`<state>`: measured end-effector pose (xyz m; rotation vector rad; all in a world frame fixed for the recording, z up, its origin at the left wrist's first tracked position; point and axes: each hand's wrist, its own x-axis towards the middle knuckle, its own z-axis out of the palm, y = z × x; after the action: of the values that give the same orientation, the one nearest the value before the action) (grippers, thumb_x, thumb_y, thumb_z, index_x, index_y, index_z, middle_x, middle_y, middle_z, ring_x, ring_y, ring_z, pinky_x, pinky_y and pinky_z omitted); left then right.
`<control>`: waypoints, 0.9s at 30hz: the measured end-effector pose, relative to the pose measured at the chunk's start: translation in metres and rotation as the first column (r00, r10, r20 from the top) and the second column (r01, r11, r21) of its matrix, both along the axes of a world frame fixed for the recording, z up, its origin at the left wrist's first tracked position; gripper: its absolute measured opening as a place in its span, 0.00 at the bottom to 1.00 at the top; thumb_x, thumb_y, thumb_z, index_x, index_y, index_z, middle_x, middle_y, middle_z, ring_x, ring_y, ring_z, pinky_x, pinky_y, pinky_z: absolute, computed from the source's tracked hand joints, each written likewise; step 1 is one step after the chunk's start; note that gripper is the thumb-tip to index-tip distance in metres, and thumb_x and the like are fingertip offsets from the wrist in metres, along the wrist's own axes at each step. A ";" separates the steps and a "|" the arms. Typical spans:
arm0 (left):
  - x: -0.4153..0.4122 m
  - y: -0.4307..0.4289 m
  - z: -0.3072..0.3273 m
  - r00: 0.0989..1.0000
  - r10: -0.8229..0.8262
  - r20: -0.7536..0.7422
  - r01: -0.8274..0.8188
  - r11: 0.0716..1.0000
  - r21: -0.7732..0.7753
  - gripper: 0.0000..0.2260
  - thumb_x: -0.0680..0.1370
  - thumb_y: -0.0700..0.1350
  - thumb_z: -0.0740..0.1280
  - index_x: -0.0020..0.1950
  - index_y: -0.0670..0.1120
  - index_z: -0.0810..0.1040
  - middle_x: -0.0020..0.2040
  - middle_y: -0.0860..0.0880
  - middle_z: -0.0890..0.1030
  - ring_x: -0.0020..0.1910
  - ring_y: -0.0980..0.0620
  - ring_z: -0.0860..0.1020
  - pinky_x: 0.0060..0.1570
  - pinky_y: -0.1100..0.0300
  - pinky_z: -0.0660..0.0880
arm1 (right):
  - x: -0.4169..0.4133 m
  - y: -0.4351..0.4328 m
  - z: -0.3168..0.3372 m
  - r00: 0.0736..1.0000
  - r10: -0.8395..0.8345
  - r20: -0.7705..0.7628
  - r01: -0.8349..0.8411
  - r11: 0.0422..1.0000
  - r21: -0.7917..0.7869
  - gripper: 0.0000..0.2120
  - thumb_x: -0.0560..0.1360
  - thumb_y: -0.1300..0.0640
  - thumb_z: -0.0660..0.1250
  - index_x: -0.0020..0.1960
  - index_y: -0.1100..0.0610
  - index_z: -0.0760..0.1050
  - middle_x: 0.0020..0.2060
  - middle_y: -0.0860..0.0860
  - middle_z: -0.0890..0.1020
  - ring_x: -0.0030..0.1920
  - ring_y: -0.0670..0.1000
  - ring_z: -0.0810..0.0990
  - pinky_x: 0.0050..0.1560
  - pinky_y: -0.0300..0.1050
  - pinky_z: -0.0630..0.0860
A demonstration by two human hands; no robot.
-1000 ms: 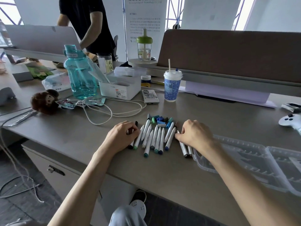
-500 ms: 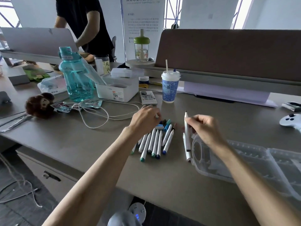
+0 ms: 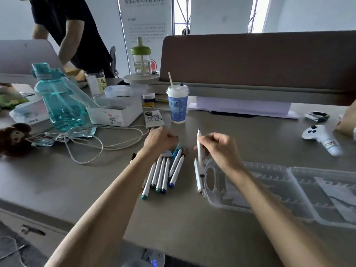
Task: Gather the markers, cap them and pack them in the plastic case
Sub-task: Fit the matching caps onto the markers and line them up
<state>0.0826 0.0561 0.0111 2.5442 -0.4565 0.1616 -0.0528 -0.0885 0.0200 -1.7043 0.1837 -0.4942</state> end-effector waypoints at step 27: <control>-0.088 0.036 0.004 0.770 -0.608 -0.193 -0.161 0.107 -0.981 0.29 0.75 0.51 0.65 0.71 0.36 0.67 0.38 0.55 0.81 0.33 0.59 0.68 0.34 0.65 0.64 | -0.023 0.032 0.003 0.959 0.222 0.175 -0.191 0.966 -0.176 0.04 0.76 0.60 0.71 0.47 0.54 0.83 0.22 0.45 0.69 0.25 0.44 0.63 0.26 0.38 0.59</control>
<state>-0.0057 0.0921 0.0147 0.9630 -0.3168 -0.3658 -0.0763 -0.0561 0.0229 -1.7932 -0.1791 -0.5248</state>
